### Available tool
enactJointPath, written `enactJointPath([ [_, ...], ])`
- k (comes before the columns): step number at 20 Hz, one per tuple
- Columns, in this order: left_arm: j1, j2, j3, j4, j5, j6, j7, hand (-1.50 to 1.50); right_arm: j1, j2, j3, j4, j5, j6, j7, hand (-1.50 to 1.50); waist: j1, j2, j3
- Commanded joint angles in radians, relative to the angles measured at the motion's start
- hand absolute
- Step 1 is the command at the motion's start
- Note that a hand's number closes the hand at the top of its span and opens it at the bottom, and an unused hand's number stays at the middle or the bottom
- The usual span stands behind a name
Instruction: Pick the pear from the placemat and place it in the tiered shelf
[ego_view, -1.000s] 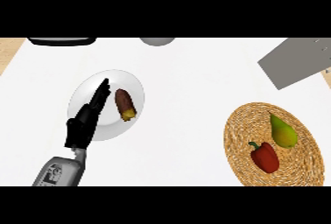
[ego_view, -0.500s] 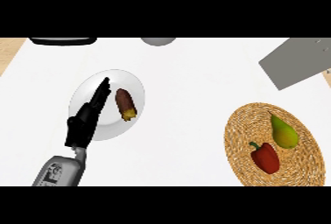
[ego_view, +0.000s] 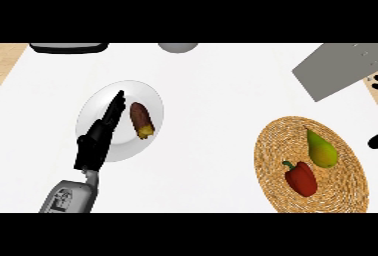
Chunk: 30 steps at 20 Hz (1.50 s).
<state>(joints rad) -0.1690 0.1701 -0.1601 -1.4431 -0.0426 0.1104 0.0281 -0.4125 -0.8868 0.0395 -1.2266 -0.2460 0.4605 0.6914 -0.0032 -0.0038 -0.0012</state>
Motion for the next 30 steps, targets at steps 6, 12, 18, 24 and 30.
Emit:
enactJointPath([
  [6,0.039,-0.018,0.034,0.01,-0.013,-0.037,-0.054,0.0,-0.008,0.114,-0.05,-0.029,0.142,-0.036,0.025,-1.5,0.007,0.004,0.001],
  [12,-0.028,-0.026,0.07,0.05,-0.02,-0.06,-0.01,0.0,0.036,0.196,-0.062,-0.089,0.2,-0.03,0.061,-1.5,0.005,0.004,0.001],
  [18,0.064,-0.013,0.074,-0.06,-0.032,-0.088,-0.007,0.0,-0.008,0.21,-0.119,-0.067,0.226,0.034,0.099,-1.5,0.01,0.003,0.001],
  [24,-0.023,-0.05,0.1,0.029,-0.047,-0.09,-0.016,0.0,0.084,0.272,-0.137,-0.174,0.282,0.026,0.124,-1.5,0.002,0.003,0.001],
  [30,-0.008,-0.07,0.088,0.031,-0.067,-0.098,-0.038,0.0,-0.043,0.288,-0.132,0.013,0.367,0.069,0.073,-1.5,0.008,0.005,0.001],
])
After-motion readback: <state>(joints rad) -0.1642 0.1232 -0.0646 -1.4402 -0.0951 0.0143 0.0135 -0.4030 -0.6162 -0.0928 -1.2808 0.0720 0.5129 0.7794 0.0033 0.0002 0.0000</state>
